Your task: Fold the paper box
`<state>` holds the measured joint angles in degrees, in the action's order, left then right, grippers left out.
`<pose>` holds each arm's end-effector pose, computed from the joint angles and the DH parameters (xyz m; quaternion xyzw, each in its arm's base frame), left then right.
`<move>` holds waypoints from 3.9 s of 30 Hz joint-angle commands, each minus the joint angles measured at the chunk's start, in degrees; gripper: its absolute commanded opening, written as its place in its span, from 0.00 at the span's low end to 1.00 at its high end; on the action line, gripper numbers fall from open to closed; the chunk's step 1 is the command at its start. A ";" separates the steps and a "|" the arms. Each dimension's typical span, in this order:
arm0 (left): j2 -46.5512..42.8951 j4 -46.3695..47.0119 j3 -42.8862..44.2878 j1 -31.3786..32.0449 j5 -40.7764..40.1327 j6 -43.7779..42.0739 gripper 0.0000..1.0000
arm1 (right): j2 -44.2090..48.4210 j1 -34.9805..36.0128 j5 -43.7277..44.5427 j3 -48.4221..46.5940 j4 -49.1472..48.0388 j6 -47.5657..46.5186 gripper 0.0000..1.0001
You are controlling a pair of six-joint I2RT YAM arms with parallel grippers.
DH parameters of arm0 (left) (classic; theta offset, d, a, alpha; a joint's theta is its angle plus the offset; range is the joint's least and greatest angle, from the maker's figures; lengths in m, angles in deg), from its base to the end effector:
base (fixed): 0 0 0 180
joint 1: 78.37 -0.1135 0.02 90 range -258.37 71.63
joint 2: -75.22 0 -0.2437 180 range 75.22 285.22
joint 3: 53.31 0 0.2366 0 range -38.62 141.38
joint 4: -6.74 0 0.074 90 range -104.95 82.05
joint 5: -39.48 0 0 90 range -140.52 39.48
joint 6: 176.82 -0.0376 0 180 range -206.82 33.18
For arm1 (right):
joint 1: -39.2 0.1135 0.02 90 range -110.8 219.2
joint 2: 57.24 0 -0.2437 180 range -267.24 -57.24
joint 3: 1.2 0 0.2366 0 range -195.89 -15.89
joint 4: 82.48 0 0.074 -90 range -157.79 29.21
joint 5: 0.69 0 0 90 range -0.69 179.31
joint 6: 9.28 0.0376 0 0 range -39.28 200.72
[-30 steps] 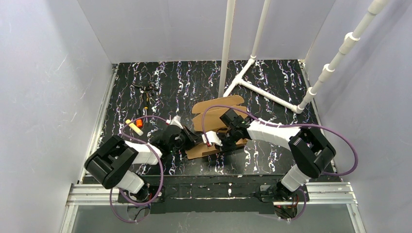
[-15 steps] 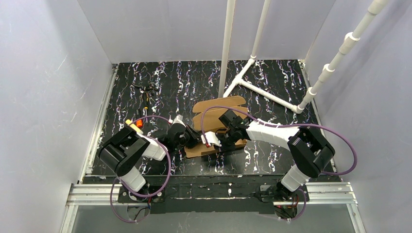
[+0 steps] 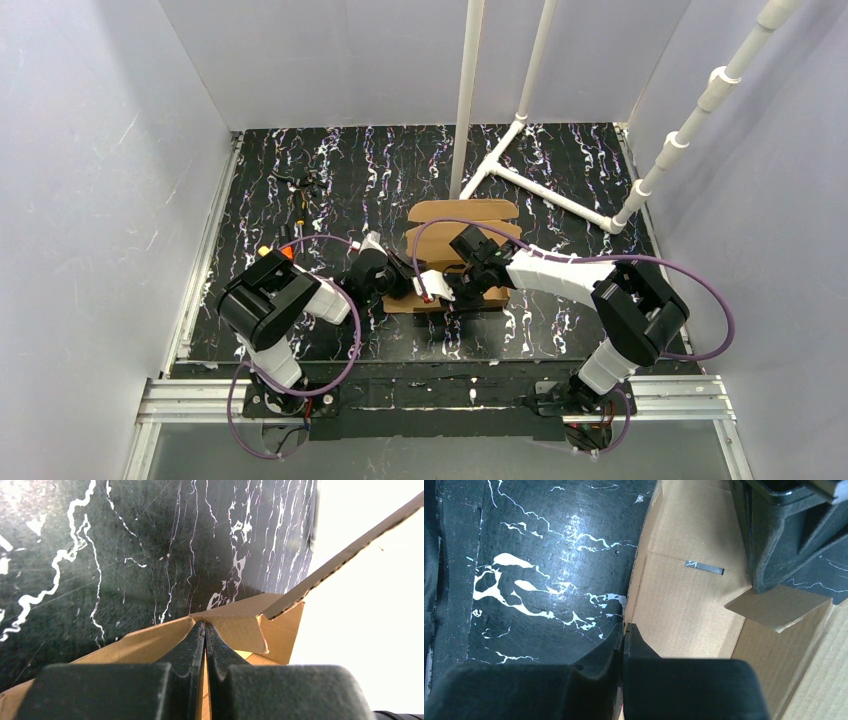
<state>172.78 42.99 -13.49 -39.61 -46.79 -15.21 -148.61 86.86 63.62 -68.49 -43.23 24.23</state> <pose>0.2185 -0.1785 0.1142 -0.2160 0.7976 -0.4772 0.2991 0.1835 0.2255 0.1642 -0.7799 0.5426 0.1984 0.2409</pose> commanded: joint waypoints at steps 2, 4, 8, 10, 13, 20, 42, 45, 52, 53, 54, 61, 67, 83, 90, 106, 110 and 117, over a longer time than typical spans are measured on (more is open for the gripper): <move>1.75 3.61 2.93 0.18 -1.66 1.21 0.00 | -1.36 0.77 -1.56 0.48 0.32 0.46 0.02; 2.32 3.97 3.39 0.19 -1.53 1.42 0.00 | -1.51 0.77 -1.36 0.48 0.29 0.46 0.02; 1.77 4.51 2.80 0.18 -1.84 0.91 0.00 | -2.23 0.77 0.27 0.18 -0.73 1.89 0.02; 0.11 4.42 1.60 0.22 -2.04 -1.04 0.00 | -2.63 0.56 1.96 -0.31 -1.90 4.18 0.02; -3.95 2.86 -0.48 -0.09 -1.42 -3.89 0.00 | -2.84 -0.07 3.04 -0.76 -3.02 6.18 0.02; -22.80 -16.39 -3.51 -1.50 -2.92 -14.09 0.07 | -2.68 -1.12 2.80 -1.01 -3.77 7.70 0.02; -41.96 -38.65 -10.32 -0.05 3.06 -8.59 0.00 | -4.08 -1.43 3.46 -1.79 -7.01 13.76 0.01; -39.22 -36.62 -9.57 0.23 2.95 -8.10 0.00 | -4.12 -1.43 3.18 -1.73 -7.15 13.94 0.01; -31.01 -30.54 -6.38 1.50 2.11 -6.93 0.00 | -4.26 -1.40 2.15 -1.88 -7.05 14.13 0.01; -29.24 -29.70 -5.68 1.62 2.08 -6.93 0.00 | -4.31 -1.35 2.06 -1.85 -6.99 14.09 0.01; -27.31 -28.84 -4.90 1.78 2.12 -6.90 0.00 | -4.22 -1.34 1.97 -1.88 -6.98 14.17 0.01; -19.42 -26.42 -0.85 2.44 -2.16 -8.55 0.00 | -4.08 -1.34 1.01 -1.58 -6.78 13.86 0.01; -15.24 -25.98 2.28 2.99 -2.48 -9.67 0.00 | -4.16 -0.76 0.38 -1.54 -6.63 13.23 0.01; -8.02 -16.22 3.97 4.94 9.04 -12.67 0.00 | -4.60 -0.04 1.96 -1.44 -7.77 14.12 0.01; -11.76 -15.78 1.16 4.64 5.20 -14.40 0.00 | -4.61 -0.10 2.44 -1.19 -7.77 13.77 0.01; -30.50 -26.10 -4.96 -2.53 -6.32 -19.82 0.00 | -4.78 -0.11 2.63 -1.19 -7.51 13.52 0.01; -28.67 -26.14 -3.29 -4.83 -7.43 -21.14 0.00 | -4.78 -0.11 2.40 -1.14 -7.42 13.42 0.01; -18.76 -25.87 3.35 -5.80 -5.83 -23.24 0.00 | -4.87 -0.11 2.18 -1.19 -7.16 13.17 0.01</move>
<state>150.27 17.66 -14.56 -45.10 -52.04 -35.97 -151.34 86.31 65.28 -69.59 -51.32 37.89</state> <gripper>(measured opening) 0.007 0.073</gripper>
